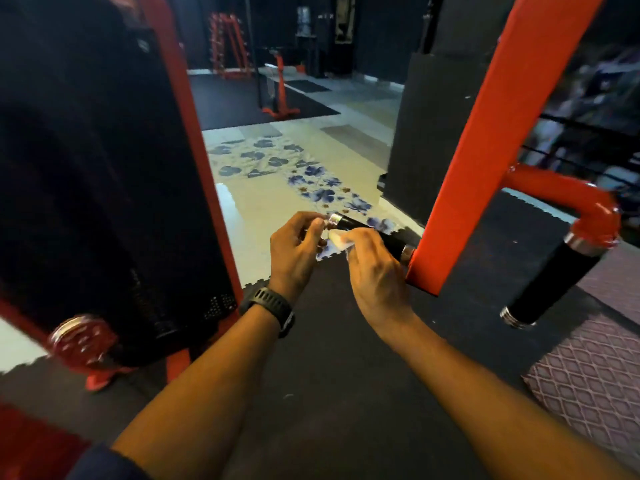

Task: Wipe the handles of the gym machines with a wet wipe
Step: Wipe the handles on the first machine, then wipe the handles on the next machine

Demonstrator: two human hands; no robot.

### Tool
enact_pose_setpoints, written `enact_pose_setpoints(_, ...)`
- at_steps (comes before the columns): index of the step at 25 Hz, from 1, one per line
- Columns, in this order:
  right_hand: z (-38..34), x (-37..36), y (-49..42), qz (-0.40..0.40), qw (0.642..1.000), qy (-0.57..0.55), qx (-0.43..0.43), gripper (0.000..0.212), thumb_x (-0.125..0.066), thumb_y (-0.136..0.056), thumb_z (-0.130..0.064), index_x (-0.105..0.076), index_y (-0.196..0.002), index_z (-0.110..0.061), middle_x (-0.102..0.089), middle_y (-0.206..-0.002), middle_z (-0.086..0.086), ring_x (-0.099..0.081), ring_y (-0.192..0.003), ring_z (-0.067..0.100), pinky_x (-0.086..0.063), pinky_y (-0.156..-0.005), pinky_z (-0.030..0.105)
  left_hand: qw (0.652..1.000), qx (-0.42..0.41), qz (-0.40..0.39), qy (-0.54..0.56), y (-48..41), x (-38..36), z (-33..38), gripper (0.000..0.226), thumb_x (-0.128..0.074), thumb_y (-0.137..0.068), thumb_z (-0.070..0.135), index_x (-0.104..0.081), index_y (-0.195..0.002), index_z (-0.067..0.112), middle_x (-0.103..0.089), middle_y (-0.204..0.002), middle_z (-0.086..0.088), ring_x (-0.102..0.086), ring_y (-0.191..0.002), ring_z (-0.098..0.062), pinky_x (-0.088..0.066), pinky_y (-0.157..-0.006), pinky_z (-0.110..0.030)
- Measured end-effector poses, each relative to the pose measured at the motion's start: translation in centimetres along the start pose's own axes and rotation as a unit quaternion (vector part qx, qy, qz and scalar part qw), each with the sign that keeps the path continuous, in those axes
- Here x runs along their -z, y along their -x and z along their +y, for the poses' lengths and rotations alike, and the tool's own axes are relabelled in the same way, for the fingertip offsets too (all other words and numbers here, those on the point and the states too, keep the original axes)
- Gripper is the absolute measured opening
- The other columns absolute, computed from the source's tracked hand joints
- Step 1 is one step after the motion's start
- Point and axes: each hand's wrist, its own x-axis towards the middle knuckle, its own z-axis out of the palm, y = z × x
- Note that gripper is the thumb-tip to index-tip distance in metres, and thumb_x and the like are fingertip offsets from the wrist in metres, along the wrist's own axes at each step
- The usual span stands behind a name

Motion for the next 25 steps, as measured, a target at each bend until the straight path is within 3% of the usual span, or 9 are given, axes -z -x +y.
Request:
enact_pose_setpoints(4,-2.5,2.6,1.5,-0.007,0.99,-0.136,0.037,0.017,-0.051,-0.093,-0.005,-0.063,-0.106,-0.007,-0.062,-0.108,0.007,-0.062,-0.097,0.018,-0.053,-0.082,0.024,0.995,0.069,0.073,0.012,5.8,1.3,3.0,0.02,-0.061,-0.099,0.022,-0.068,-0.095,0.003,-0.067,-0.077,-0.004,-0.066,-0.07,-0.02,-0.056,-0.065,-0.035)
enact_pose_setpoints(9,-8.1,6.5,6.4,-0.098,0.941,-0.322,0.028,0.016,-0.057,-0.087,-0.008,-0.07,-0.096,-0.007,-0.058,-0.111,0.002,-0.057,-0.103,0.004,-0.044,-0.088,0.008,0.979,0.078,0.19,0.003,16.4,3.5,8.8,0.015,-0.065,-0.096,0.01,-0.067,-0.108,0.001,-0.071,-0.092,-0.011,-0.068,-0.08,-0.014,-0.055,-0.07,-0.028)
enact_pose_setpoints(12,-12.8,8.7,8.9,-0.158,0.89,-0.427,-0.009,0.013,-0.061,-0.089,-0.015,-0.072,-0.096,-0.011,-0.06,-0.111,-0.003,-0.057,-0.103,0.0,-0.05,-0.087,0.018,0.966,0.071,0.247,-0.04,22.8,6.6,11.9,0.015,-0.066,-0.095,0.016,-0.069,-0.11,0.014,-0.073,-0.1,-0.01,-0.071,-0.091,-0.025,-0.058,-0.078,-0.04)
enact_pose_setpoints(16,-19.6,10.5,11.9,-0.279,0.816,-0.498,-0.091,0.031,-0.068,-0.091,-0.026,-0.064,-0.12,-0.014,-0.066,-0.115,-0.002,-0.065,-0.1,0.004,-0.056,-0.081,0.02,0.939,0.049,0.324,-0.104,30.0,10.1,16.8,0.019,-0.064,-0.096,0.007,-0.066,-0.114,0.012,-0.073,-0.101,-0.008,-0.071,-0.092,-0.017,-0.056,-0.076,-0.025)
enact_pose_setpoints(18,-23.1,11.2,13.7,-0.343,0.776,-0.518,-0.104,0.037,-0.07,-0.088,-0.028,-0.064,-0.122,-0.015,-0.07,-0.108,-0.001,-0.068,-0.096,0.01,-0.059,-0.085,0.036,0.923,0.035,0.348,-0.161,33.9,12.2,19.3,0.023,-0.065,-0.096,0.007,-0.065,-0.119,0.01,-0.071,-0.101,-0.005,-0.07,-0.094,-0.013,-0.056,-0.077,-0.024)
enact_pose_setpoints(19,-25.1,11.9,14.7,-0.366,0.75,-0.541,-0.107,0.037,-0.071,-0.087,-0.025,-0.064,-0.123,-0.015,-0.071,-0.105,0.001,-0.069,-0.095,0.013,-0.059,-0.086,0.04,0.916,0.034,0.359,-0.176,36.0,13.4,20.5,0.025,-0.066,-0.095,0.008,-0.064,-0.12,0.01,-0.071,-0.102,-0.004,-0.069,-0.096,-0.013,-0.057,-0.079,-0.026)
enact_pose_setpoints(21,-28.8,13.5,16.3,-0.399,0.704,-0.579,-0.105,0.037,-0.072,-0.089,-0.016,-0.063,-0.126,-0.014,-0.07,-0.105,0.002,-0.069,-0.094,0.011,-0.059,-0.086,0.033,0.907,0.04,0.385,-0.166,40.0,15.6,22.8,0.028,-0.068,-0.094,0.009,-0.063,-0.121,0.014,-0.071,-0.105,-0.007,-0.069,-0.101,-0.018,-0.059,-0.085,-0.032)
enact_pose_setpoints(23,-33.6,15.7,18.8,-0.415,0.685,-0.594,-0.073,0.031,-0.071,-0.09,-0.012,-0.065,-0.12,-0.008,-0.071,-0.102,0.006,-0.067,-0.086,0.005,-0.058,-0.08,0.028,0.896,0.047,0.413,-0.152,44.9,18.0,25.7,0.031,-0.069,-0.093,0.009,-0.061,-0.123,0.015,-0.071,-0.108,-0.01,-0.069,-0.104,-0.022,-0.059,-0.089,-0.037)
enact_pose_setpoints(25,-38.5,18.1,22.1,-0.429,0.669,-0.606,-0.032,0.02,-0.069,-0.092,-0.01,-0.066,-0.11,0.0,-0.071,-0.098,0.017,-0.066,-0.079,0.013,-0.057,-0.077,0.037,0.879,0.049,0.448,-0.155,50.3,20.1,28.5,0.032,-0.069,-0.093,0.006,-0.061,-0.123,0.011,-0.072,-0.108,-0.011,-0.07,-0.103,-0.022,-0.059,-0.089,-0.04)
